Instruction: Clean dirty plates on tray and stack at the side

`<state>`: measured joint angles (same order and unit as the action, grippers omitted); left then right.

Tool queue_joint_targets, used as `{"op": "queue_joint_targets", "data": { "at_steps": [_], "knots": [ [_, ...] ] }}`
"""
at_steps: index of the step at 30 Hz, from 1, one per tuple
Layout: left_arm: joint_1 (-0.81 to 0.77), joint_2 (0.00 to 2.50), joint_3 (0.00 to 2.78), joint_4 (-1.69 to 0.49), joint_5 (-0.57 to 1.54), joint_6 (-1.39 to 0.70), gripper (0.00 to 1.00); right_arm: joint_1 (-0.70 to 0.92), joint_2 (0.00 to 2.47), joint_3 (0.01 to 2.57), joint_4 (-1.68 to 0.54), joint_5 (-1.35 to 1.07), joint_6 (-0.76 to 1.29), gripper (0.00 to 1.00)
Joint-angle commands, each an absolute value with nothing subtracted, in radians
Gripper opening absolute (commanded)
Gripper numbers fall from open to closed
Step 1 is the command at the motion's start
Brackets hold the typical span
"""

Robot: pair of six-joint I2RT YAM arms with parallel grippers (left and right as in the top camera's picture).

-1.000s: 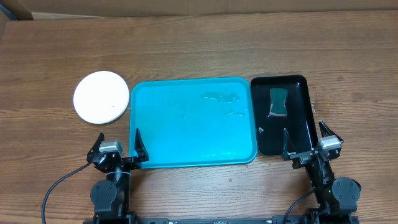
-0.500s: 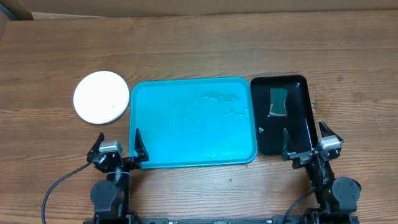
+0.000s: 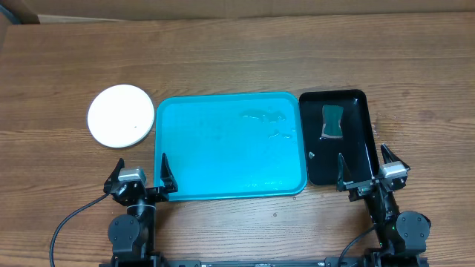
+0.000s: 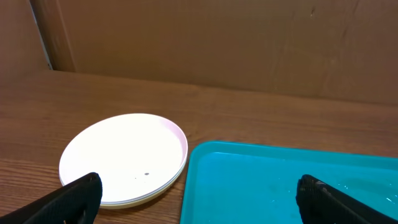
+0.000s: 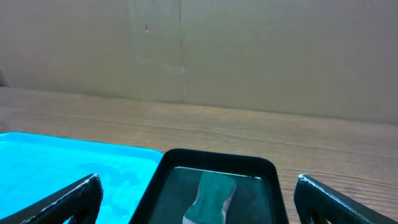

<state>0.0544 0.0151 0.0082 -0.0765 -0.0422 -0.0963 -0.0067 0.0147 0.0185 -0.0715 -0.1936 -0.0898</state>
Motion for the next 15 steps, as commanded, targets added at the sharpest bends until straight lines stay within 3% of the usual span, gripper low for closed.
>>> {"op": "queue_joint_targets", "data": {
  "at_steps": [1, 15],
  "knots": [
    [0.059, 0.004, 0.005, -0.074, -0.055, -0.074, 1.0, -0.007, 0.003, 0.008, -0.067, -0.18, -0.086, 1.0],
    [0.059, 0.004, 0.005, -0.074, -0.055, -0.074, 1.0, -0.007, 0.003, 0.008, -0.067, -0.18, -0.086, 1.0]
  ]
}}
